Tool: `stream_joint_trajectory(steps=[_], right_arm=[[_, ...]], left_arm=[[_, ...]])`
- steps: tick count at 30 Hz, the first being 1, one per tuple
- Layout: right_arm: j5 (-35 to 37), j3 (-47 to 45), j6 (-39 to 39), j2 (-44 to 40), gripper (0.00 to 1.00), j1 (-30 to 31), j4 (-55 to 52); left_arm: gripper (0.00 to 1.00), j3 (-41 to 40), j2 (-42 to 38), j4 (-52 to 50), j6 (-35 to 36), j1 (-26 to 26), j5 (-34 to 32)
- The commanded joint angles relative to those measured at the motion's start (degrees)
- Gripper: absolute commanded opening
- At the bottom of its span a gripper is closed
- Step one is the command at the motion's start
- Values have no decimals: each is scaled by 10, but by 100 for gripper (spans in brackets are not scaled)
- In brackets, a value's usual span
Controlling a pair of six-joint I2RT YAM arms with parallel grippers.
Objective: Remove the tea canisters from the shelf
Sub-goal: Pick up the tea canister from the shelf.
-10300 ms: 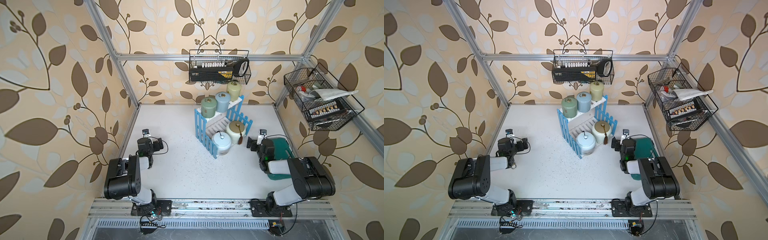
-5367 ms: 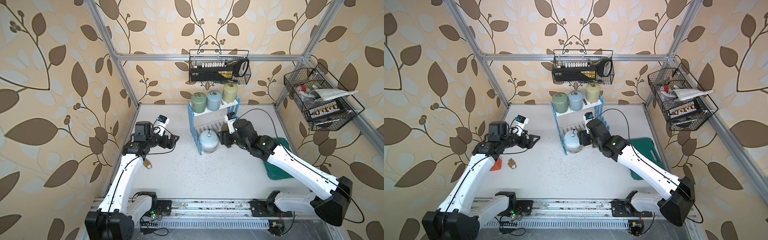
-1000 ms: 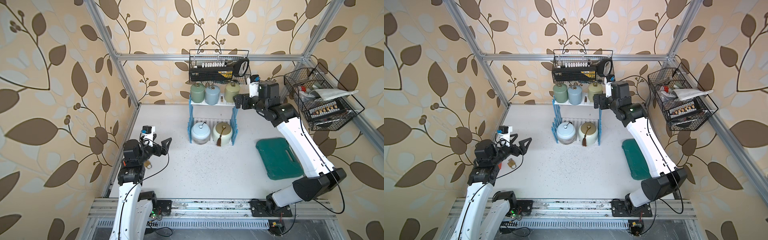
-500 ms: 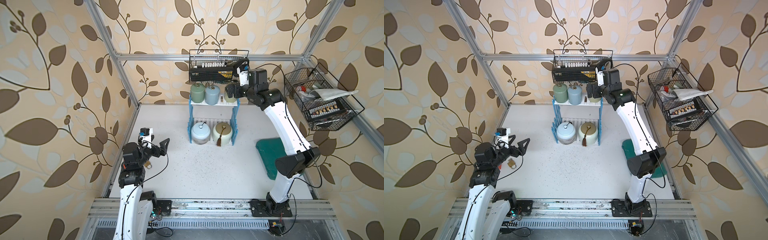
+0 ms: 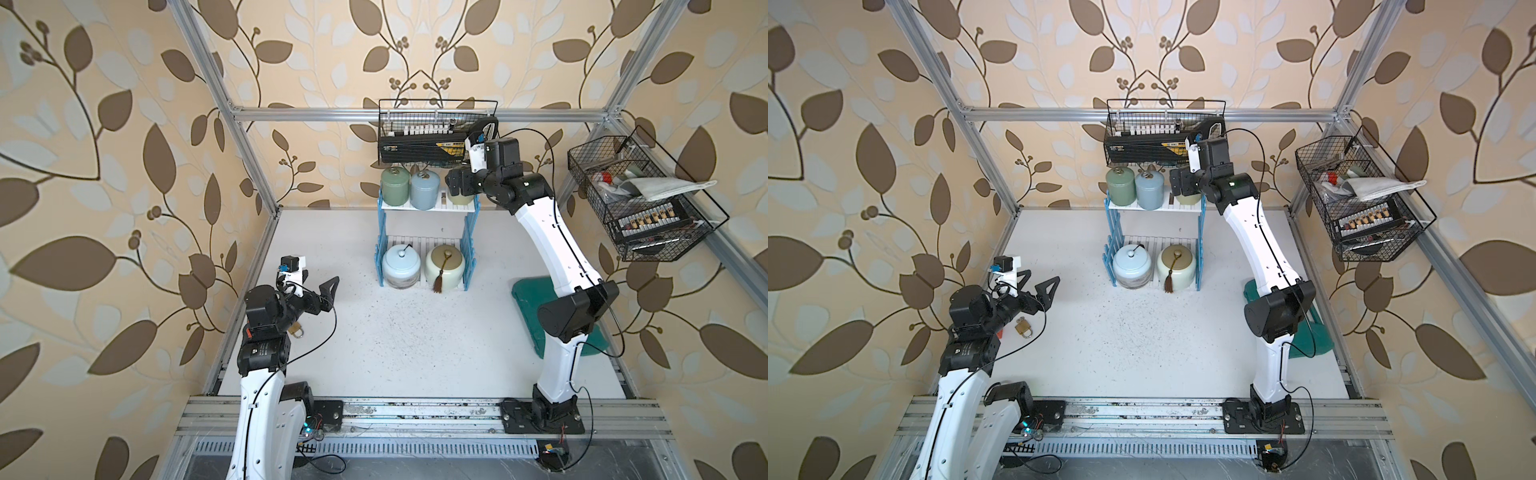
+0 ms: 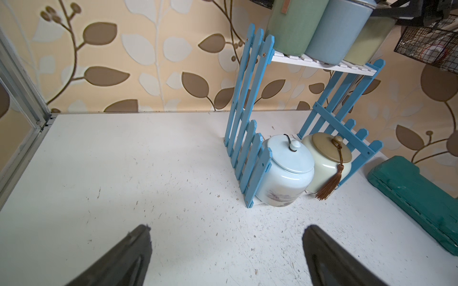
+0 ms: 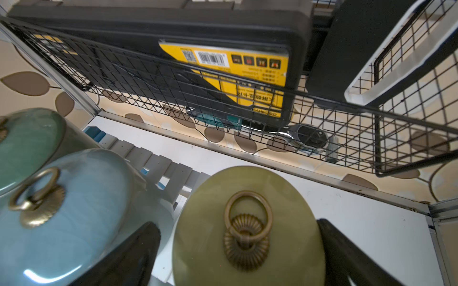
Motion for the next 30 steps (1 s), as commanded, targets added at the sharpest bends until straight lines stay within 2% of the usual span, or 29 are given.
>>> stream_joint_trajectory(steps=[1,8,15,21,30], right_arm=[[12,19,-6,13,97,1,-12],[23,23,-9,23,94,1,-12],[20,26,-12,25,68,4,-15],[27,27,-14,8,50,10,-13],[42,-23,-14,-60,46,37,-12]], left_arm=[[99,-2,-6,25,9,2,3],[99,-2,-6,24,9,2,3],[99,-2,-7,23,10,2,2],[99,-2,-8,23,10,3,3],[99,-5,-13,27,14,4,3]])
